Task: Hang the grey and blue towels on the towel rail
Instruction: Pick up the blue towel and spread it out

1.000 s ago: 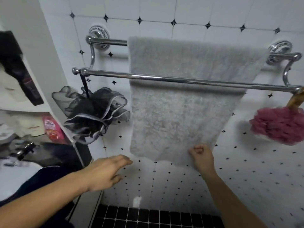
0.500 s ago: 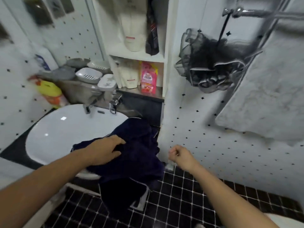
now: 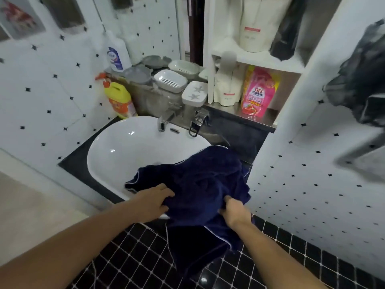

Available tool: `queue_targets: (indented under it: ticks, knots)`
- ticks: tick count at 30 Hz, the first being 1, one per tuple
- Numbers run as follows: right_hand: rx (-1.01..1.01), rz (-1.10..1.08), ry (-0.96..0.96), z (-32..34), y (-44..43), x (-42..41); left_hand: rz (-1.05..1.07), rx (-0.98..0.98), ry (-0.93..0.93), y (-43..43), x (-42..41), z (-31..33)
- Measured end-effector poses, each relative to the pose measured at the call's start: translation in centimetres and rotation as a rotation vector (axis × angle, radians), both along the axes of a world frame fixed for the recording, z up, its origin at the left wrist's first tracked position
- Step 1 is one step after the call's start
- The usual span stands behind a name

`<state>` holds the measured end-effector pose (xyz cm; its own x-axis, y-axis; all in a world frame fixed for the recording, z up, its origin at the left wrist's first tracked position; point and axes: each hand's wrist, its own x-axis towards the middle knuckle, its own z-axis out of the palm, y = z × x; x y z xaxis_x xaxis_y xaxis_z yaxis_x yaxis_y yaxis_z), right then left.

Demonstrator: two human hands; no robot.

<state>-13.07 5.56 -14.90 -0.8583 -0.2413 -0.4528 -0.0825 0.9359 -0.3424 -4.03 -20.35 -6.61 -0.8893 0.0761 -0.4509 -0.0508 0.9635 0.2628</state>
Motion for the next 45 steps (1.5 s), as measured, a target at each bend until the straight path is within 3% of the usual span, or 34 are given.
queue_targets:
  ticks: [3, 7, 9, 14, 16, 18, 21, 24, 27, 30, 31, 33, 35, 36, 39, 42, 45]
  knots:
    - [-0.214, -0.154, -0.041, 1.5, 0.3, -0.6, -0.031, 0.048, 0.001, 1.4, -0.7, 0.1]
    - [-0.903, -0.467, -0.356, 8.1, 0.6, -0.9, -0.081, 0.235, 0.071, 4.9, -1.8, 2.1]
    - [-1.13, -0.532, -0.45, 11.9, 0.6, -1.0, -0.081, 0.322, 0.101, 7.7, -2.5, 3.9]
    - [-1.485, -0.712, -0.412, 21.0, 2.3, -1.9, -0.005, 0.49, 0.528, 13.6, -5.0, 9.9]
    - [-1.577, -0.654, -0.293, 24.4, 4.2, -1.8, 0.031, 0.615, 0.643, 15.1, -6.2, 12.4]
    - [-1.535, -0.471, -0.085, 27.5, 6.3, -0.8, 0.133, 0.82, 0.616, 16.6, -7.5, 14.4]
    - [-1.261, -0.254, 0.138, 29.0, 9.2, 1.8, 0.377, 1.265, 0.535, 19.2, -9.1, 17.3]
    - [-1.14, -0.328, 0.182, 28.4, 11.2, 3.9, 0.517, 1.496, 0.412, 21.4, -9.9, 19.1]
    - [-1.261, -0.398, 0.193, 28.9, 13.1, 4.9, 0.455, 1.366, 0.34, 23.7, -9.8, 19.5]
    - [-1.344, -0.48, 0.237, 30.5, 14.7, 5.3, 0.328, 0.996, 0.563, 24.1, -8.5, 19.6]
    - [-1.339, -0.512, 0.27, 30.9, 15.1, 5.3, 0.206, 0.998, 0.628, 24.0, -7.5, 19.8]
    - [-1.343, -0.57, 0.308, 31.4, 15.5, 5.4, -0.13, 1.003, 0.58, 24.8, -5.6, 19.9]
    - [-1.376, -0.591, 0.311, 31.5, 15.4, 5.5, -0.344, 0.854, 0.599, 26.2, -4.9, 18.9]
    - [-1.383, -0.6, 0.324, 31.6, 15.5, 5.6, -0.345, 0.875, 0.619, 26.9, -5.0, 18.5]
    - [-1.255, -0.595, 0.465, 32.3, 16.7, 5.8, -0.152, 1.217, 0.476, 27.8, -6.1, 18.4]
    - [-0.979, -0.597, 0.655, 33.1, 19.2, 5.9, -0.194, 1.242, 0.361, 28.4, -6.5, 18.0]
    - [-0.96, -0.583, 0.701, 34.3, 21.4, 6.2, -0.301, 1.233, 0.174, 30.0, -6.4, 17.6]
